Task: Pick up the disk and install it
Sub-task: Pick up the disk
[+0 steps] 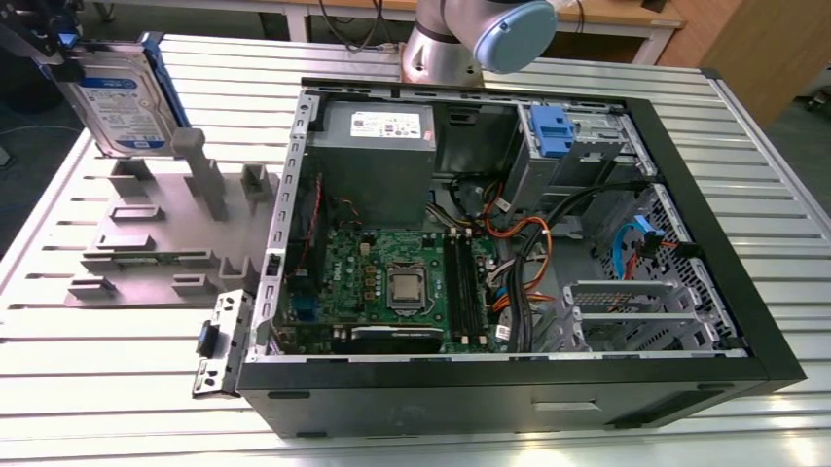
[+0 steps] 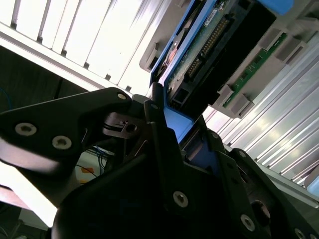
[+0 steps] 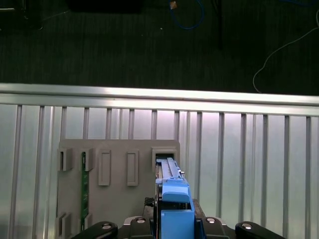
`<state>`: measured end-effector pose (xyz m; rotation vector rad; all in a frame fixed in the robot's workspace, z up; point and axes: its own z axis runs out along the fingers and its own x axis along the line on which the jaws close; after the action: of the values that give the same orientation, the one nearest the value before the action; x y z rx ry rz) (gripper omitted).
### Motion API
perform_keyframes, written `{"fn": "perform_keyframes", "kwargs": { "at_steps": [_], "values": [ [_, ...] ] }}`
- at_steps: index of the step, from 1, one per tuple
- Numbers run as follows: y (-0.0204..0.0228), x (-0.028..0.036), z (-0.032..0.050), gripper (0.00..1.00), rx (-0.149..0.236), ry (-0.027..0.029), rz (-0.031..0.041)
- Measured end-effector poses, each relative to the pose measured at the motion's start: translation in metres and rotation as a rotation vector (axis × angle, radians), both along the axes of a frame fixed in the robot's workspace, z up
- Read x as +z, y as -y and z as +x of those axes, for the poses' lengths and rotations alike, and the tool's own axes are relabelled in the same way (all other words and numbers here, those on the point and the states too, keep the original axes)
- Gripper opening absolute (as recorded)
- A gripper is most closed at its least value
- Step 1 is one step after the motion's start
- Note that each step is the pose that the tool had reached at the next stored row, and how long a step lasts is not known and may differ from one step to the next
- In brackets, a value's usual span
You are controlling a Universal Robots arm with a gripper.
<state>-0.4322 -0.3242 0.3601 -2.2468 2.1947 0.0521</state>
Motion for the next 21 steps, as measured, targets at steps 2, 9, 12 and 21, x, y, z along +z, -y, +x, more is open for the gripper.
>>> {"fn": "perform_keyframes", "kwargs": {
  "at_steps": [2, 9, 12, 21],
  "values": [
    [-0.0003, 0.0000, 0.0000, 0.36, 0.000, -0.0001, -0.0025],
    [-0.0042, 0.0001, 0.0000, 0.36, 0.000, 0.0000, -0.0037],
    [-0.0042, 0.0010, 0.0000, 0.36, 0.000, -0.0001, -0.0037],
    [-0.0042, 0.0056, 0.0000, 0.36, 0.000, -0.0001, -0.0037]
  ]
}}
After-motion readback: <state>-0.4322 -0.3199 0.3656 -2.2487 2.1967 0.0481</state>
